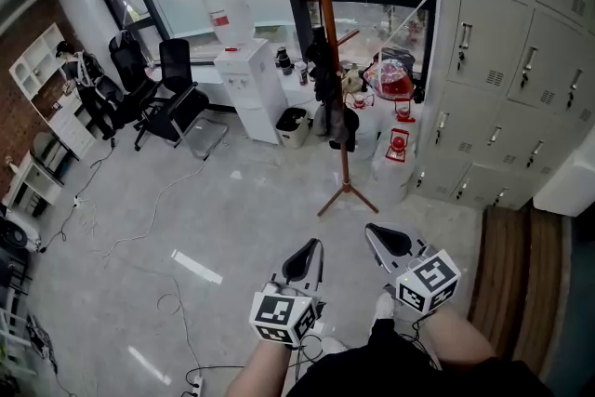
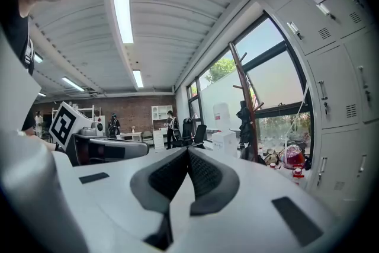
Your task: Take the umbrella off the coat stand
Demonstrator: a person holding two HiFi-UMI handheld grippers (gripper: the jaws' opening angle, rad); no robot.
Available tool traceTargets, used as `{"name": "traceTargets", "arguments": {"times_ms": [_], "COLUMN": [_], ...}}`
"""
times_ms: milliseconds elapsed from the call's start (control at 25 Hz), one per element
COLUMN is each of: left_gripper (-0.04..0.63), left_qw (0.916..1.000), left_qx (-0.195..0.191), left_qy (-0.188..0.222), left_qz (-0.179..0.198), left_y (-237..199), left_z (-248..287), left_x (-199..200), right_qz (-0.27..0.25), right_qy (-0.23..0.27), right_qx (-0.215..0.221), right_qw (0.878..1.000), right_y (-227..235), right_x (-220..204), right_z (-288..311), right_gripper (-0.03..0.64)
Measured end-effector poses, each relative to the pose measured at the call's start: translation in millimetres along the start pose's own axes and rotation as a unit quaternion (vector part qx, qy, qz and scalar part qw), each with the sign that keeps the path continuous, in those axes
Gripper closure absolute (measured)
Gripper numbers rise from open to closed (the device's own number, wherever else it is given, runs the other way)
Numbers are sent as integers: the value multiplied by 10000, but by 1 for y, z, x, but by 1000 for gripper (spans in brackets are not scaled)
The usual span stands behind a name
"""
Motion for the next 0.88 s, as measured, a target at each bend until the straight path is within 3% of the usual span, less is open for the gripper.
{"name": "traceTargets", "arguments": {"times_ms": [880], "left_gripper": [571], "left_qw": [9998], "left_qx": [135], "left_qy": [158], "left_qz": [38], "left_y": [-40], "left_z": [-50], "left_x": [13], "right_qz": [-189], "right_qy": [136], "right_qx": [74], "right_qw": [9997], "right_y": [-40], "right_x": [20], "right_z": [37], "right_gripper": [563]}}
Point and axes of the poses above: the fingertips, and each gripper's own axes: z forward along the fingers, y to its right, x out of its top, the point moved 5 cm from there along -z, backward along the fingers, and after that the axes turned 9 degrees about -z, right-handed, at the moved point
